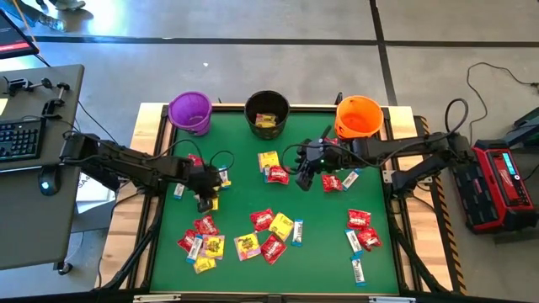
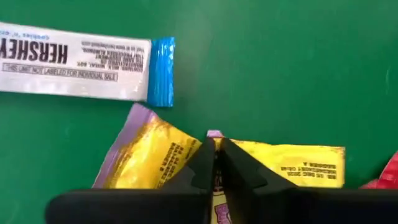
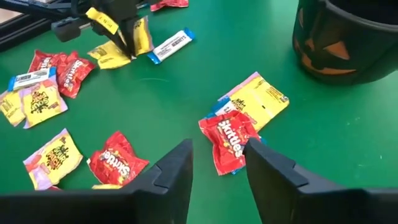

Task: Sort candy by brand, put in halloween buckets
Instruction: Put the yellow candy pack into the black bucket

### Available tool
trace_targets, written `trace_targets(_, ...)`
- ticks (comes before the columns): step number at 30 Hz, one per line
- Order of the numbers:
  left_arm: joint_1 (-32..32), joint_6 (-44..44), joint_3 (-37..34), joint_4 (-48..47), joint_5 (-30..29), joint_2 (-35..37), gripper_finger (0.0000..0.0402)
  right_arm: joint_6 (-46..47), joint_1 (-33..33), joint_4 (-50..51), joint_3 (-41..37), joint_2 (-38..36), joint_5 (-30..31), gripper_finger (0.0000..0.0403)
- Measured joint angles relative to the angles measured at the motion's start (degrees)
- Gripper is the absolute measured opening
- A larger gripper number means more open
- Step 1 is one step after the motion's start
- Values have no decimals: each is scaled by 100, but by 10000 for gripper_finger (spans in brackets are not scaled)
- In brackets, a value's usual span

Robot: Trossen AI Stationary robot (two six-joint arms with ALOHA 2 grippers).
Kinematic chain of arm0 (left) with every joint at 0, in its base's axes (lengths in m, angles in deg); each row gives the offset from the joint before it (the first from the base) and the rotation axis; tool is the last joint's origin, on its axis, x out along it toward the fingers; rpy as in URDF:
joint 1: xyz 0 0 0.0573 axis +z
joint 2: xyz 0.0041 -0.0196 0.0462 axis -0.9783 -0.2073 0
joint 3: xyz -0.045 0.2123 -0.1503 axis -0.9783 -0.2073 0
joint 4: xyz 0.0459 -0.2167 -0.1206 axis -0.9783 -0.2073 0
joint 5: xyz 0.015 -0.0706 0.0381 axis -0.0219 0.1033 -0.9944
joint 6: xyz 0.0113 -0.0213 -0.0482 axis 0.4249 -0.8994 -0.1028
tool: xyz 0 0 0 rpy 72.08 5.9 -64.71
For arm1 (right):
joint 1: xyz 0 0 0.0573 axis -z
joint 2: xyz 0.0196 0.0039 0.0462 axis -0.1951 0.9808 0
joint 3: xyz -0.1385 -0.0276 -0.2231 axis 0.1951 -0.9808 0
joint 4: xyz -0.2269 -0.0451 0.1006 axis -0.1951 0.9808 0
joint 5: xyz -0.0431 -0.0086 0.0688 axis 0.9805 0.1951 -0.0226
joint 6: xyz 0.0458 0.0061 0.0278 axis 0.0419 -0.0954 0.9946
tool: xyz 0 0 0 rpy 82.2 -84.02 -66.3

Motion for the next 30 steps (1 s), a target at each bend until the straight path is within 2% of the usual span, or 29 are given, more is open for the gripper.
trace_targets(5,98,282,412,-346,-92,2,2,-109,23,0,0,0,95,122)
trace_targets(17,620,98,1362,-1087,14,7,0,-254,36,0,2,0,104,96)
trace_targets(25,1280,-421,1981,-954,300,7,0,-194,36,-2,2,0,123,78)
trace_targets(30,1756,-527,2360,-588,341,9,0,-118,36,-3,3,0,353,69)
